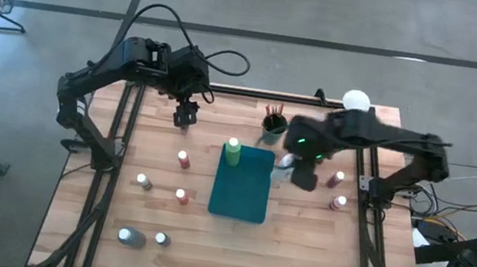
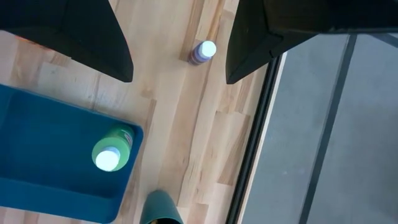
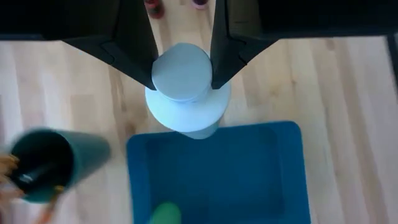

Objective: Pick & Place Paint Supplies
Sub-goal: Put the large white paint bottle into the blue bin, then put the large blue paint bottle into the blue bin

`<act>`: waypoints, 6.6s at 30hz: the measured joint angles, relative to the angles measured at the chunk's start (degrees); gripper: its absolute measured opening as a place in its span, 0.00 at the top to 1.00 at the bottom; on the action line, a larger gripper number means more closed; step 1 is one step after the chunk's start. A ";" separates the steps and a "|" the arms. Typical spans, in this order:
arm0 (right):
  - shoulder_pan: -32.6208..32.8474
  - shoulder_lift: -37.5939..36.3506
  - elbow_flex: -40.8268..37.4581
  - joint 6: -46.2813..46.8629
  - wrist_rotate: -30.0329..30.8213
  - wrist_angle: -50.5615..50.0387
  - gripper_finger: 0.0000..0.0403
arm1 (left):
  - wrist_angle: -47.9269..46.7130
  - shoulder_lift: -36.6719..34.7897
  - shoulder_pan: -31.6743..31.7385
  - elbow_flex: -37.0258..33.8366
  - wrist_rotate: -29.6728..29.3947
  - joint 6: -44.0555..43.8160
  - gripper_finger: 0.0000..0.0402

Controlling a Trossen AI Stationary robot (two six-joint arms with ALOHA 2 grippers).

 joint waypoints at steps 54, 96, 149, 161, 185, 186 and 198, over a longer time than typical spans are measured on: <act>-12.81 19.64 0.34 -17.60 -6.16 19.47 0.72 | 1.58 -1.90 0.15 -0.02 -0.53 6.03 0.35; -11.61 16.07 4.59 -14.31 -6.10 10.92 0.47 | -0.38 -4.60 -0.52 -2.66 6.45 1.60 0.35; -11.67 3.27 4.10 -7.90 3.08 10.53 0.77 | 12.15 -4.80 -72.65 -36.41 8.56 -78.13 0.35; -11.63 3.27 4.10 -7.75 3.06 11.77 0.69 | 10.83 -2.51 -72.65 -36.44 8.61 -77.83 0.35; -11.67 3.29 4.10 -7.97 3.04 12.04 0.71 | 13.25 -2.51 -72.61 -40.40 7.42 -77.05 0.51; -11.67 3.29 4.10 -7.97 3.04 12.07 0.72 | 13.53 -2.51 -72.61 -40.41 7.43 -77.01 0.53; -11.67 3.35 4.10 -8.67 3.04 12.07 0.82 | 14.72 -2.83 -72.45 -41.89 7.11 -75.33 0.69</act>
